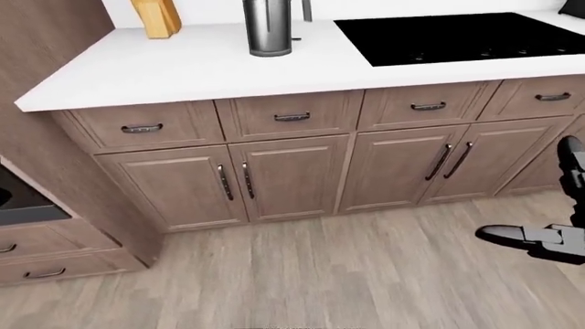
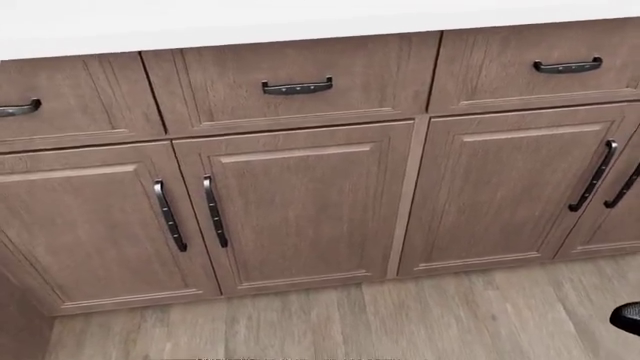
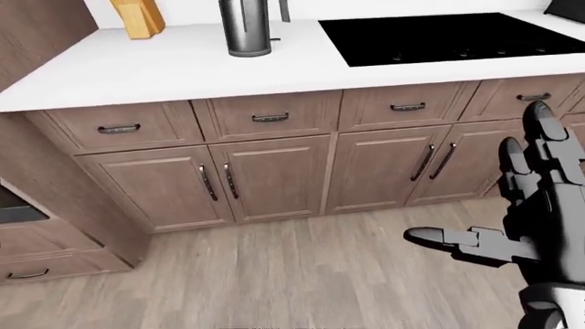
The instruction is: Close the lid of the electric kettle.
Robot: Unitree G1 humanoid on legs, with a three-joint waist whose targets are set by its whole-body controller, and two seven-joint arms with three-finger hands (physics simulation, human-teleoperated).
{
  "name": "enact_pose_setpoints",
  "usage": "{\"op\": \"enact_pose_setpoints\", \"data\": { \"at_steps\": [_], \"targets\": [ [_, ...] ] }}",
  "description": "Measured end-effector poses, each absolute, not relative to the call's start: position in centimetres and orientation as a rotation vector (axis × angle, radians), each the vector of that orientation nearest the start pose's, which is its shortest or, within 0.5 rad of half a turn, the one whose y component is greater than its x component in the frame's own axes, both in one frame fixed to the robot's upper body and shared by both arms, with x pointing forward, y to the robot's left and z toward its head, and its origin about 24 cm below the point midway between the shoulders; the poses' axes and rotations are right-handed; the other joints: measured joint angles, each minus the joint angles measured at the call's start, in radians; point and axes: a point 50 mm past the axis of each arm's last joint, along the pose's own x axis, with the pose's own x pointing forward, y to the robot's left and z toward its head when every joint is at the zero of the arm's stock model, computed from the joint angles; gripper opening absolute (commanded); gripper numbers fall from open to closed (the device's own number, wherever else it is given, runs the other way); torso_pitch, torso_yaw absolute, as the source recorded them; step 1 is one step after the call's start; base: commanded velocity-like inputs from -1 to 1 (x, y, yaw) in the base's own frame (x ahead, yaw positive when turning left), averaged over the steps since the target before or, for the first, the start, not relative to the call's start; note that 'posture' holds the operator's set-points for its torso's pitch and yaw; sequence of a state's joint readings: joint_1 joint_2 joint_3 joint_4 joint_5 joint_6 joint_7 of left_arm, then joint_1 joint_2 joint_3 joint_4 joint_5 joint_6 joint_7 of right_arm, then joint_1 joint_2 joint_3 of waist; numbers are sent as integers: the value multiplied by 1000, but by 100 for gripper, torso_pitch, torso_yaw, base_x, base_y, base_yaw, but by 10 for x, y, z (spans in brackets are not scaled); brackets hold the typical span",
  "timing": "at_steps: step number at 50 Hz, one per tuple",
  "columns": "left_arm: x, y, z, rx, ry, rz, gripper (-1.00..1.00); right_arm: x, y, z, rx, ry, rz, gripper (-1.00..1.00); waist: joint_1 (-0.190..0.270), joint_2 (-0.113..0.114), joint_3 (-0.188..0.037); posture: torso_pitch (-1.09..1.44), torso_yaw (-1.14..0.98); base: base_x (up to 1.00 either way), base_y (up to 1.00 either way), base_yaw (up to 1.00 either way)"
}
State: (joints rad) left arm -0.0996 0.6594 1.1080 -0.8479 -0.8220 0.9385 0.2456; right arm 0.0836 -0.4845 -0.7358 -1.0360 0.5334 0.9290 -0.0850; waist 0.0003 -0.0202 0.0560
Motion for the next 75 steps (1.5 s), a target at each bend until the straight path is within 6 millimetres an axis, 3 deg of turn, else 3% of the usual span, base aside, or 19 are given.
{"op": "enact_pose_setpoints", "data": {
  "at_steps": [2, 4, 6, 8, 11, 14, 15, 19, 27, 29, 31, 33, 35, 39, 41, 45, 46, 58, 75],
  "targets": [
    [136, 317, 280, 96, -444, 571, 100, 158, -261, 221, -245, -198, -321, 96, -1, -30, -2, 0, 0, 0, 25, 0],
    [138, 315, 276, 88, -432, 556, 100, 159, -264, 218, -234, -176, -330, 97, -13, -11, 1, 0, 0, 0, 25, 0],
    [140, 315, 275, 85, -415, 543, 100, 160, -267, 214, -230, -150, -340, 96, -13, -22, -7, 0, 0, 0, 25, 0],
    [139, 315, 276, 88, -419, 546, 100, 160, -267, 216, -238, -156, -344, 97, -9, -16, -14, 0, 0, 0, 25, 0],
    [136, 315, 279, 98, -444, 557, 100, 158, -265, 219, -251, -183, -344, 97, -8, 26, -3, 0, 0, 0, 25, 0],
    [136, 314, 280, 104, -453, 552, 100, 160, -265, 219, -255, -180, -339, 96, -11, 89, -4, 0, 0, 0, 25, 0],
    [136, 315, 280, 101, -451, 554, 100, 160, -263, 218, -247, -179, -332, 96, -5, 89, -7, 0, 0, 0, 24, 0],
    [137, 321, 275, 79, -413, 585, 100, 162, -260, 214, -234, -150, -298, 96, 6, 66, -4, 0, 0, 0, 25, 0],
    [138, 316, 278, 96, -439, 567, 100, 160, -261, 220, -259, -188, -321, 97, -1, -28, -2, 0, 0, 0, 25, 0],
    [140, 314, 274, 88, -424, 552, 100, 161, -264, 216, -249, -170, -332, 96, -12, -5, 4, 0, 0, 0, 25, 0],
    [142, 314, 272, 85, -407, 541, 100, 162, -265, 212, -238, -141, -340, 96, -12, -19, -6, 0, 0, 0, 25, 0],
    [141, 315, 273, 88, -412, 548, 100, 162, -265, 213, -244, -145, -341, 96, -9, -15, -14, 0, 0, 0, 25, 0],
    [140, 315, 275, 96, -428, 555, 100, 161, -263, 216, -254, -167, -339, 97, -7, 10, -9, 0, 0, 0, 24, 0],
    [137, 313, 281, 115, -463, 553, 100, 161, -262, 218, -255, -190, -332, 96, -29, 80, 10, 0, 0, 0, 1, 0],
    [138, 317, 276, 94, -439, 569, 100, 161, -260, 214, -233, -172, -310, 97, -16, 49, 26, 0, 0, 0, 0, 0],
    [139, 321, 274, 85, -411, 586, 100, 163, -260, 214, -233, -166, -301, 96, -4, -8, 16, 0, 0, 0, 0, 0],
    [138, 320, 273, 85, -413, 585, 100, 162, -261, 216, -236, -176, -307, 97, -4, -11, 19, 0, 0, 0, 0, 0],
    [138, 317, 276, 96, -430, 568, 100, 163, -261, 216, -239, -169, -322, 96, 3, 15, 6, 0, 0, 0, 0, 0],
    [140, 317, 272, 94, -420, 567, 100, 165, -261, 215, -245, -157, -328, 96, 1, 21, 1, 0, 0, 0, 0, 0]
  ]
}}
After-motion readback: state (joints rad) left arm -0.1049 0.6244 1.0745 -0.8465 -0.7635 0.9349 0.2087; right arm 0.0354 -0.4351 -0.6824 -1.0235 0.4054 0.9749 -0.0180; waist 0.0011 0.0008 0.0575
